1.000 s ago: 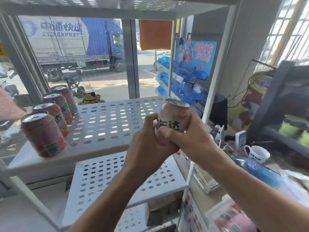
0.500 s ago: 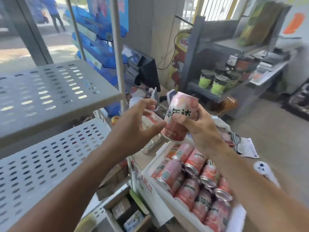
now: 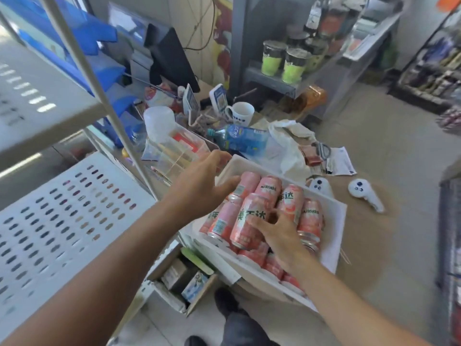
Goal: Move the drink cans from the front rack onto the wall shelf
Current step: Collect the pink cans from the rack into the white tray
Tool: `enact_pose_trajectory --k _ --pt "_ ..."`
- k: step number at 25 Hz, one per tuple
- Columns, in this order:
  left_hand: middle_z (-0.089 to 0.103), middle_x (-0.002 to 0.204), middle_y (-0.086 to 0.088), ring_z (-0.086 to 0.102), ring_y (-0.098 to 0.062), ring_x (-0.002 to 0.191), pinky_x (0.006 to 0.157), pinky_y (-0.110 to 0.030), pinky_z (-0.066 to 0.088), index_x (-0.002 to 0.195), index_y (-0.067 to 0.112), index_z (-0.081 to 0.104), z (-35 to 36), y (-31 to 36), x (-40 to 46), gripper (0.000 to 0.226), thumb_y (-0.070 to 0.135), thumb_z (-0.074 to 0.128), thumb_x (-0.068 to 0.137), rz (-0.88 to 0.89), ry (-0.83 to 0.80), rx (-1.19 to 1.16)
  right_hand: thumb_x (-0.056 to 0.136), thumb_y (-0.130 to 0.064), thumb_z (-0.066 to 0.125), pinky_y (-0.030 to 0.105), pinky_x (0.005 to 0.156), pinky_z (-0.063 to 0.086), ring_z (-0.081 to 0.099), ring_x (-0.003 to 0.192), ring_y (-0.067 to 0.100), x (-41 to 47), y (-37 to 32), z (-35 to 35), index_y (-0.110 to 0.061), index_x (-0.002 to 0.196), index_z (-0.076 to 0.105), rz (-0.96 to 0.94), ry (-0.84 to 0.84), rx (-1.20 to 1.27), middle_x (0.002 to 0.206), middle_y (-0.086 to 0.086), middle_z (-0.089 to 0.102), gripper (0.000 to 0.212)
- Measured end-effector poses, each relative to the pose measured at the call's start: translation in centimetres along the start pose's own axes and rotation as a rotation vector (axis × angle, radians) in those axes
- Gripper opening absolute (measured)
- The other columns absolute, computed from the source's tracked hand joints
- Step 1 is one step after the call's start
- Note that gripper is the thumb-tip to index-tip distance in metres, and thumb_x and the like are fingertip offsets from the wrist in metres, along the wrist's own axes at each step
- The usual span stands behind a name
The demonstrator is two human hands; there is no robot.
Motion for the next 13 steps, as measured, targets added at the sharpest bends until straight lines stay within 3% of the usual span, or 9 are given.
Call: enact_pose_trajectory --k 3,7,10,13 --pt "0.057 0.126 0.004 0.051 -0.006 0.102 0.083 -0.024 0.04 0.132 0.022 0.047 1.6 -0.7 -0.1 0.049 0.048 0.057 0.091 -0.008 -0.07 0.023 0.078 -0.024 0.082 0.044 0.088 0.058 0.071 0.095 0.019 0.3 3.1 0.4 -0.018 0.111 0.063 0.043 0.041 -0.073 0.108 0.003 0.072 0.04" --pt "0.058 0.124 0.004 0.055 -0.008 0.104 0.085 -0.027 0.044 0.131 0.024 0.047 1.9 -1.9 -0.4 0.047 0.046 0.057 0.091 -0.047 -0.09 -0.002 0.073 -0.045 0.079 0.043 0.091 0.056 0.067 0.098 0.016 1.3 4.5 0.5 -0.024 0.108 0.061 0.069 0.105 -0.213 0.108 -0.003 0.068 0.044" --pt "0.059 0.121 0.004 0.057 -0.012 0.108 0.085 -0.027 0.044 0.131 0.024 0.046 1.3 -2.3 -0.6 0.046 0.046 0.056 0.092 -0.056 -0.077 -0.003 0.08 -0.048 0.075 0.031 0.081 0.054 0.065 0.092 0.012 1.2 4.0 0.1 -0.019 0.113 0.062 0.069 0.166 -0.311 0.107 -0.004 0.068 0.046" --pt "0.058 0.123 0.005 0.056 -0.012 0.108 0.088 -0.03 0.048 0.131 0.026 0.045 0.6 -2.6 -0.9 0.044 0.046 0.055 0.093 -0.072 -0.062 -0.007 0.081 -0.055 0.071 0.033 0.085 0.052 0.064 0.096 0.014 1.7 3.8 -0.5 -0.016 0.116 0.06 0.074 0.165 -0.455 0.109 -0.004 0.066 0.053"
Point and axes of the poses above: each hand's wrist, its own x-axis towards the middle knuckle, its own z-axis out of the palm, y = z × x, the point moved 6 cm from there along x, towards the middle knuckle
